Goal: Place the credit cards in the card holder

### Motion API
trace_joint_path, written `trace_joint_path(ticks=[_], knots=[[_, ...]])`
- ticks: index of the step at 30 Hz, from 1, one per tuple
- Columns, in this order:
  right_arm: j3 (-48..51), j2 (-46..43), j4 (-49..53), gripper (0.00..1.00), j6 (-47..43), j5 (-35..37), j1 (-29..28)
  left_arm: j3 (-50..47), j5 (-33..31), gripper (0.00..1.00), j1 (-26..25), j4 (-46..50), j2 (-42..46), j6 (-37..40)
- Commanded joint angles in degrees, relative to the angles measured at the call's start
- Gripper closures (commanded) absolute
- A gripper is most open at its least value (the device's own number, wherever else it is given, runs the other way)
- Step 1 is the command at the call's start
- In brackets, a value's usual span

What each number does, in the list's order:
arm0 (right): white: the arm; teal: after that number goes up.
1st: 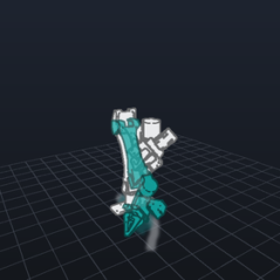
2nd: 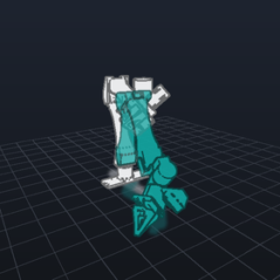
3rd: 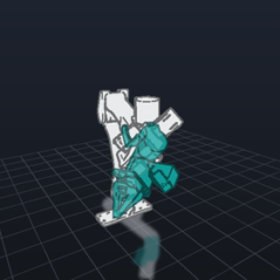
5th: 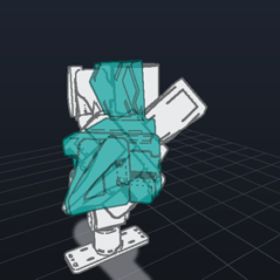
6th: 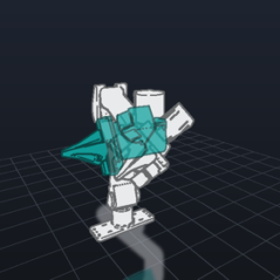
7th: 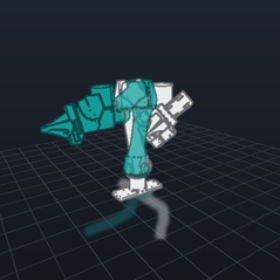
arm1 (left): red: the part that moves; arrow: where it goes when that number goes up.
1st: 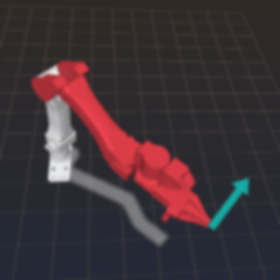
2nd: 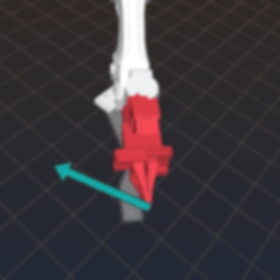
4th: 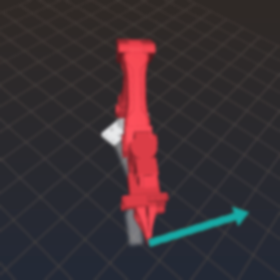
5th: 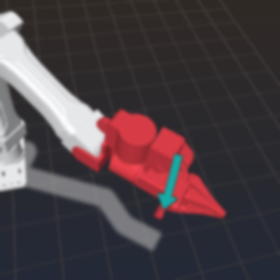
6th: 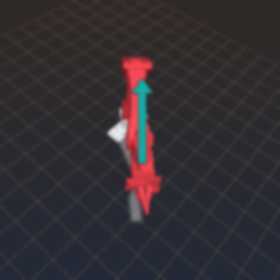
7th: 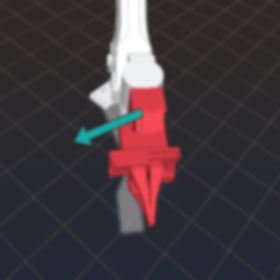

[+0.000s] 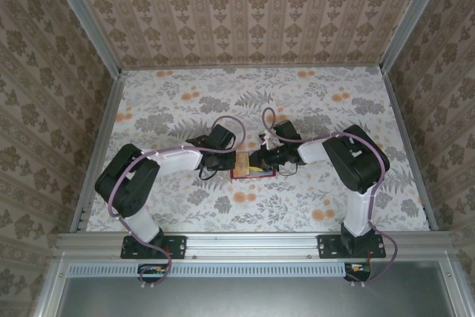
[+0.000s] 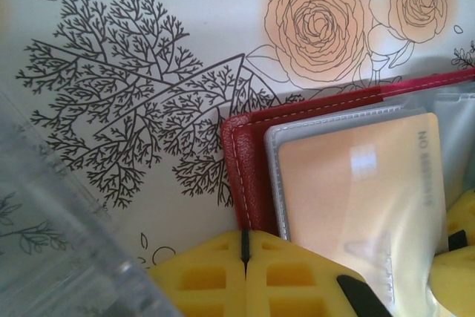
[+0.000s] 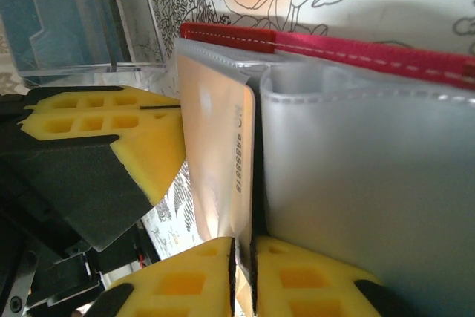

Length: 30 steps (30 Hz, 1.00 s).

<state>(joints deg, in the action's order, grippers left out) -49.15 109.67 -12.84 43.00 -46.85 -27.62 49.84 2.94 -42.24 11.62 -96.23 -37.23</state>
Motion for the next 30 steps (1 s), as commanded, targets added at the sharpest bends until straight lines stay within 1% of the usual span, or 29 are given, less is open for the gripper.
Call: trace_joint_path(ticks=[1,7,10,14,17,19,22,25,28,30], knots=[[-1.0,-3.0,8.1,0.77,-3.5,5.8,-1.1,-0.6,2.1,0.93,-0.5,4.0,2.6,1.0],[-1.7,-9.9,18.4,0.61,-8.6,12.9,-1.1,-0.1,3.5,0.91,-0.6,6.7,5.8,1.6],[-2.1,-14.3,25.4,0.57,-11.6,20.0,-1.1,-0.2,4.5,0.9,-0.7,7.0,7.0,1.5],[-2.7,-20.4,32.2,0.54,-15.5,29.7,-1.2,-0.7,5.7,0.88,-1.1,7.0,8.5,1.1],[-3.4,-22.8,36.2,0.49,-18.5,37.1,-1.1,-1.5,6.2,0.83,-1.9,7.5,9.4,0.9],[-4.5,-22.6,38.5,0.46,-20.1,41.4,-1.3,-2.2,6.3,0.76,-2.4,7.7,9.7,0.5],[-5.0,-21.1,38.7,0.44,-21.1,43.1,-1.3,-3.2,6.5,0.69,-2.7,7.5,9.9,-0.1],[-6.2,-18.5,38.6,0.42,-21.7,43.3,-1.5,-4.3,6.2,0.54,-2.7,6.5,9.7,-1.1],[-7.9,-15.6,38.7,0.4,-22.5,41.4,-2.0,-4.2,6.8,0.48,-3.0,5.9,9.3,-2.2],[-9.1,-14.1,38.9,0.39,-22.8,41.7,-2.5,-3.7,6.2,0.46,-3.6,5.9,9.2,-2.6]])
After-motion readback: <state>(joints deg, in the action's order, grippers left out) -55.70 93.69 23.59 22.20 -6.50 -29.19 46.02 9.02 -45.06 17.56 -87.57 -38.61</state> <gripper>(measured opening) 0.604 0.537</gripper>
